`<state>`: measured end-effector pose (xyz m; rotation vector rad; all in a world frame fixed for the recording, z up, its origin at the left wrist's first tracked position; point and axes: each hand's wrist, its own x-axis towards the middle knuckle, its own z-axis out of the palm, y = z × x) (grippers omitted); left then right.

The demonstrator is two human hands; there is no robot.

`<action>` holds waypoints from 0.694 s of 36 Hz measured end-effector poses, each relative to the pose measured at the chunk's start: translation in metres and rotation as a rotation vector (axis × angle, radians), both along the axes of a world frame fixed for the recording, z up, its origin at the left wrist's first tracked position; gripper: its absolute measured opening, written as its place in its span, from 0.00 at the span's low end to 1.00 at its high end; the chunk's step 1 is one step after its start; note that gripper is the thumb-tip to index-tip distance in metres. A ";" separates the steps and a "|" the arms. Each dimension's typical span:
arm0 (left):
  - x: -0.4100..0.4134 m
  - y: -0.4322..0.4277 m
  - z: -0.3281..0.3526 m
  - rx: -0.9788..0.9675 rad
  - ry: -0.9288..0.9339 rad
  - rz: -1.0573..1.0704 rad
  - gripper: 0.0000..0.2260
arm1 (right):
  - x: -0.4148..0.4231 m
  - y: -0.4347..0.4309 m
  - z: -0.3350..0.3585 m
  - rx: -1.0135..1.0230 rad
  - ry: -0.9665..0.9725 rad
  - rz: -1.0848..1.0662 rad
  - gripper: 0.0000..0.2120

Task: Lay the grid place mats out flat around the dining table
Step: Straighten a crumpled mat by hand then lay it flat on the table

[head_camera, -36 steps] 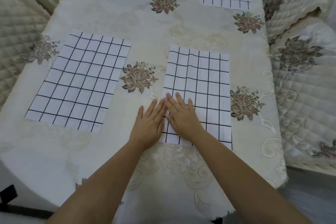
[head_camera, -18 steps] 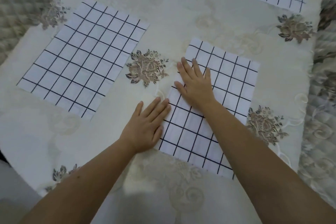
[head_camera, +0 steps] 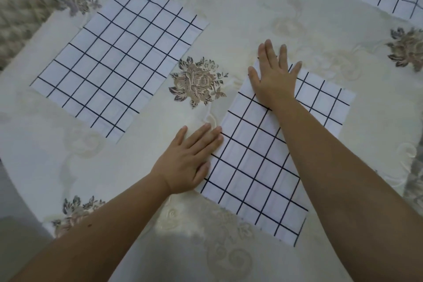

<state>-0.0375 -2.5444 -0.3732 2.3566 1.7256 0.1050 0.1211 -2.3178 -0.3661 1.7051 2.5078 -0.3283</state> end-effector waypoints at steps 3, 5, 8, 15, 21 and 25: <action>0.000 -0.001 0.000 0.009 0.006 0.003 0.26 | -0.002 -0.005 0.001 0.016 -0.030 -0.024 0.29; 0.001 0.000 0.001 0.016 -0.002 0.005 0.26 | -0.006 -0.017 0.001 0.024 0.003 -0.037 0.29; 0.001 0.000 0.001 0.025 -0.016 0.007 0.26 | -0.014 -0.052 0.002 0.075 0.085 0.011 0.30; -0.001 0.000 0.002 0.010 -0.065 -0.007 0.27 | -0.016 -0.127 0.011 -0.055 0.195 -0.089 0.35; -0.001 0.000 0.007 -0.023 -0.152 0.038 0.26 | -0.036 -0.177 0.016 -0.072 0.235 -0.209 0.34; -0.006 0.000 0.014 -0.074 -0.340 0.041 0.25 | -0.055 -0.193 0.026 -0.040 0.181 -0.329 0.35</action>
